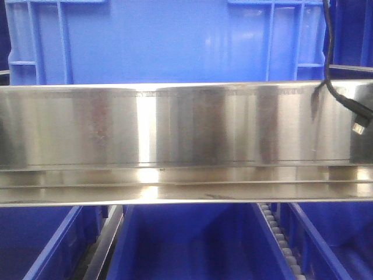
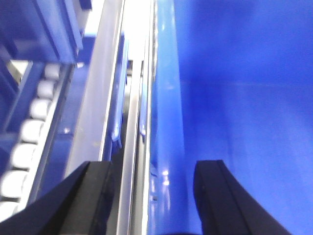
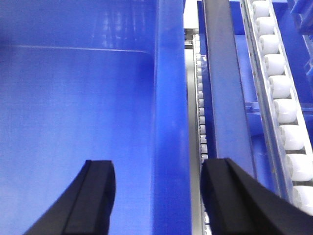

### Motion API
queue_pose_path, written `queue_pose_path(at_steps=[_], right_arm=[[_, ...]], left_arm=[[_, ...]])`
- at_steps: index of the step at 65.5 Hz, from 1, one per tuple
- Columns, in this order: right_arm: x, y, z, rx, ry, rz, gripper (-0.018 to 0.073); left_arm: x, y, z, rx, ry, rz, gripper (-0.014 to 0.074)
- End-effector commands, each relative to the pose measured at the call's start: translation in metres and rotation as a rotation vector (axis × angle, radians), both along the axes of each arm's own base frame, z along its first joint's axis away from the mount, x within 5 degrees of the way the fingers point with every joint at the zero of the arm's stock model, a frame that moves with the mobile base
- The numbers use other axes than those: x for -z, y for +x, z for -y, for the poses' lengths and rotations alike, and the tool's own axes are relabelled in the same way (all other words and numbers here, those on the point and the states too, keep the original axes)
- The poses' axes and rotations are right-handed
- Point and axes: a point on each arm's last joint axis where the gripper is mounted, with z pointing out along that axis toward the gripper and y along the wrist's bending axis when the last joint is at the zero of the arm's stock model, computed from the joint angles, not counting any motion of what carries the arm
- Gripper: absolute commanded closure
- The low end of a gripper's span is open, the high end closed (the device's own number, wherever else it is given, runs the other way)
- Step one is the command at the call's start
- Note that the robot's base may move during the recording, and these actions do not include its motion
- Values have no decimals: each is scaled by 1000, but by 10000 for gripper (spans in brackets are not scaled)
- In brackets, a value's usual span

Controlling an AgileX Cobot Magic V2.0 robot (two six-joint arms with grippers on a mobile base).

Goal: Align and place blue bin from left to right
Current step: 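Close both grippers on opposite side walls of the large blue bin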

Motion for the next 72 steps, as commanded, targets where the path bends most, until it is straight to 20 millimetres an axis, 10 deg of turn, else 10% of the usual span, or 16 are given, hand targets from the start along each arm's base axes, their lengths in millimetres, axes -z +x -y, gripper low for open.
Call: queue_pose_path(at_steps=[1, 72], right_arm=[[-6, -1, 2, 1, -1, 18, 273], [-6, -1, 1, 0, 3, 25, 273]], left_arm=[[-3, 0, 0, 1, -16, 15, 312], [7, 9, 2, 1, 8, 12, 322]])
